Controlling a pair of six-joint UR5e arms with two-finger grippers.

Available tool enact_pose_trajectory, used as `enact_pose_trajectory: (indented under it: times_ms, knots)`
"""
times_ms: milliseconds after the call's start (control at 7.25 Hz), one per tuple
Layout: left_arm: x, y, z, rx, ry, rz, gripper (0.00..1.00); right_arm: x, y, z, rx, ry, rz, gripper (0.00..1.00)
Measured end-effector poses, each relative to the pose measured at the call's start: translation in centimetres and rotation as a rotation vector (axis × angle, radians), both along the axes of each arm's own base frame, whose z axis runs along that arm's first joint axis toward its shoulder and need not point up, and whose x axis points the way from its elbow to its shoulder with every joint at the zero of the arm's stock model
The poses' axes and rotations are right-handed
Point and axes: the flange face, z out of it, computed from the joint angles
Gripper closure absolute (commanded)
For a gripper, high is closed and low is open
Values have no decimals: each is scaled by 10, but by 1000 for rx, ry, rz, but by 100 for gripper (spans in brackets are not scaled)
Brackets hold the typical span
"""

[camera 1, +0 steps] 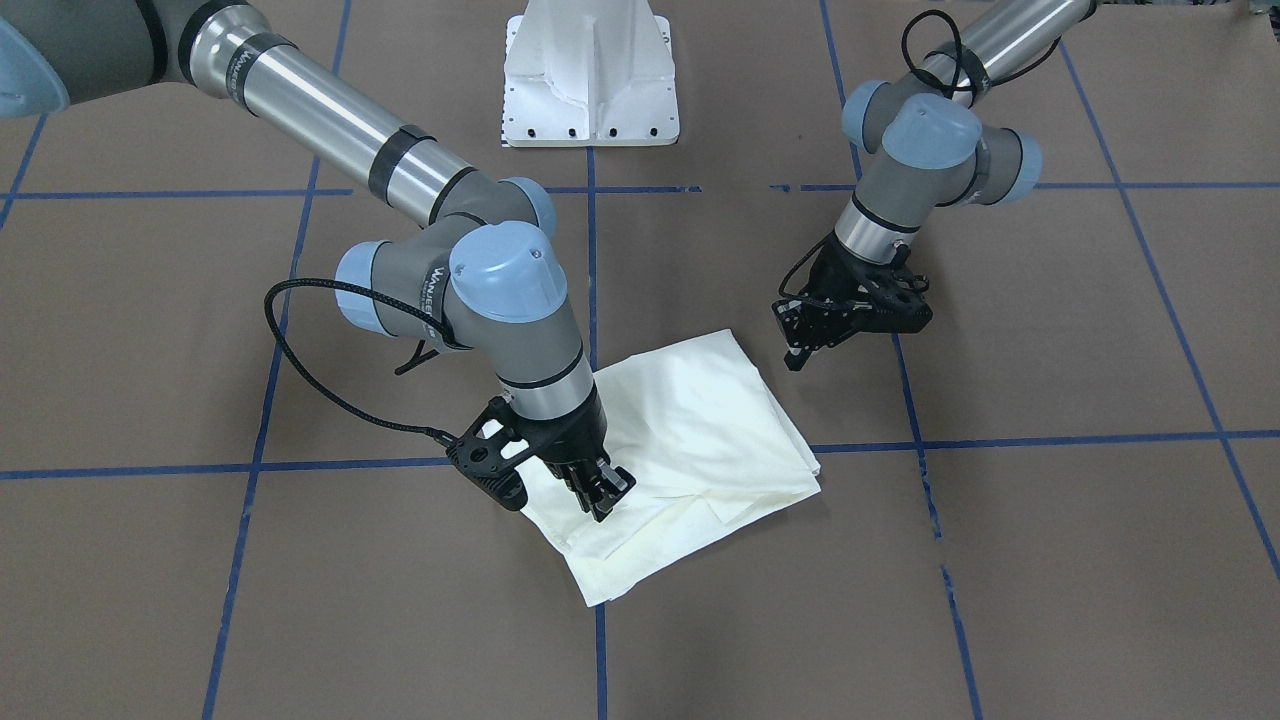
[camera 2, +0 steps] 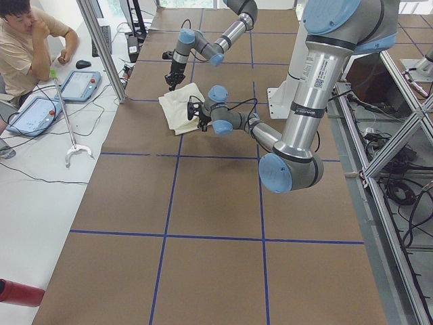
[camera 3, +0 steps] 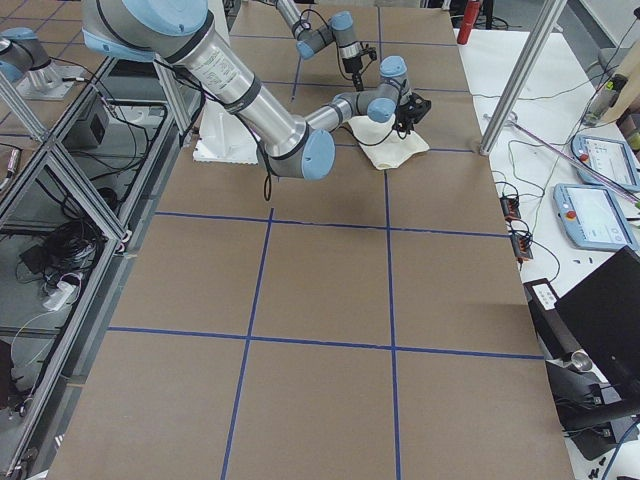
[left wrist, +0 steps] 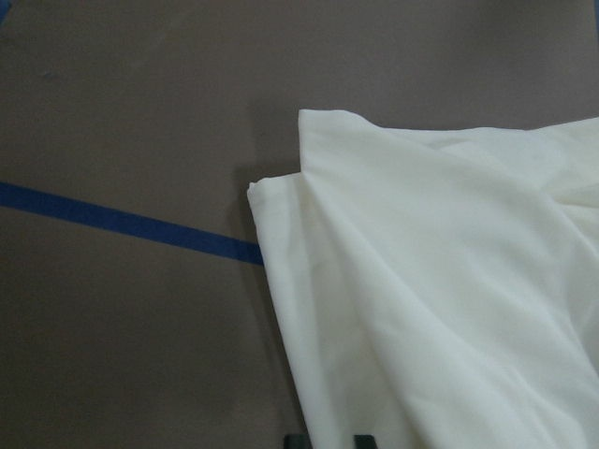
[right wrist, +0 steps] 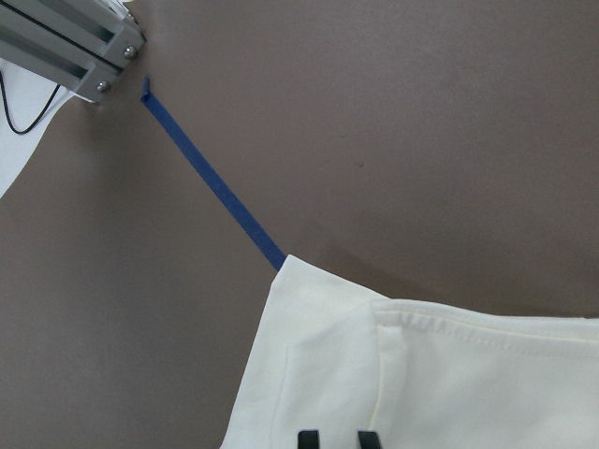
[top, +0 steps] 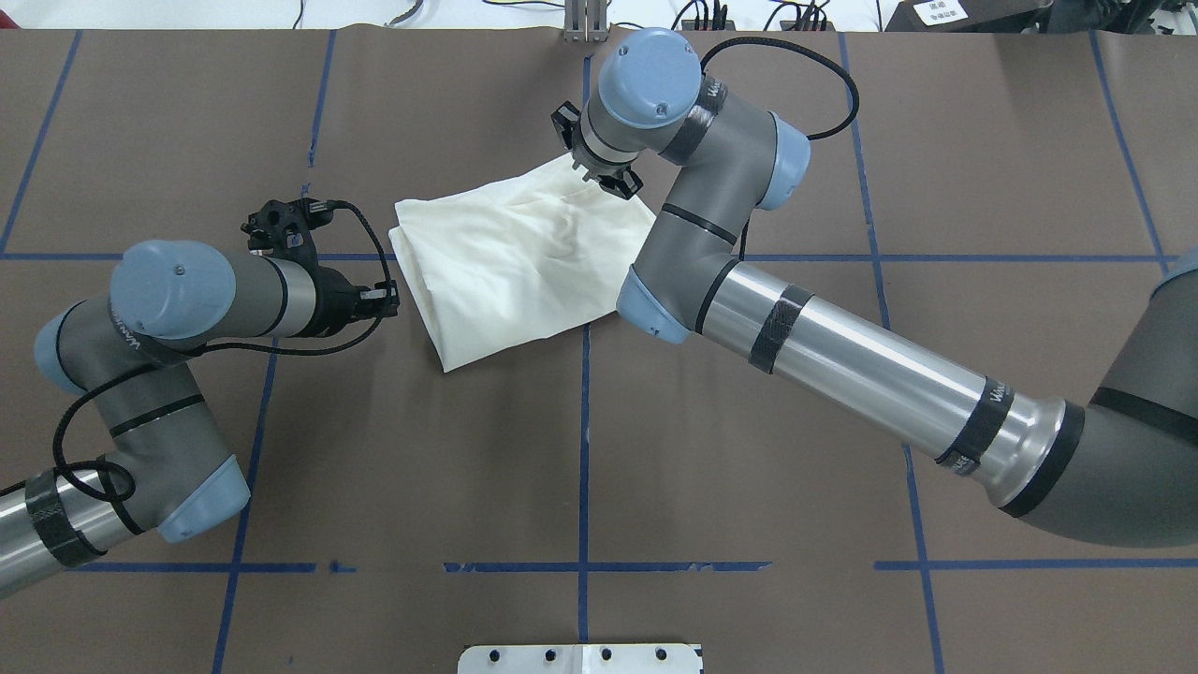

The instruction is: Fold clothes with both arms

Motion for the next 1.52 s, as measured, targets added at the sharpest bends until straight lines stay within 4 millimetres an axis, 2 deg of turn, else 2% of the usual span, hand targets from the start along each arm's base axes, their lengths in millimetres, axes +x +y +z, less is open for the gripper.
enact_pose_trajectory:
  times_ms: [414,690,966,1104,1242,1518]
  knots:
    - [25,11,-8,-11,13,47,100,14,-6,-8,10,-16,12,64]
    - [45,3,-25,-1,28,53,100,29,-5,-2,11,-29,7,62]
    - [51,2,-42,6,52,55,100,39,-3,5,13,-35,6,62]
    - [51,11,-50,-2,74,59,100,42,-4,5,14,-36,8,62]
    - [55,32,-56,-19,97,77,100,43,-5,5,14,-36,10,62]
    - [66,72,-51,-52,109,121,100,45,-6,5,14,-37,11,62]
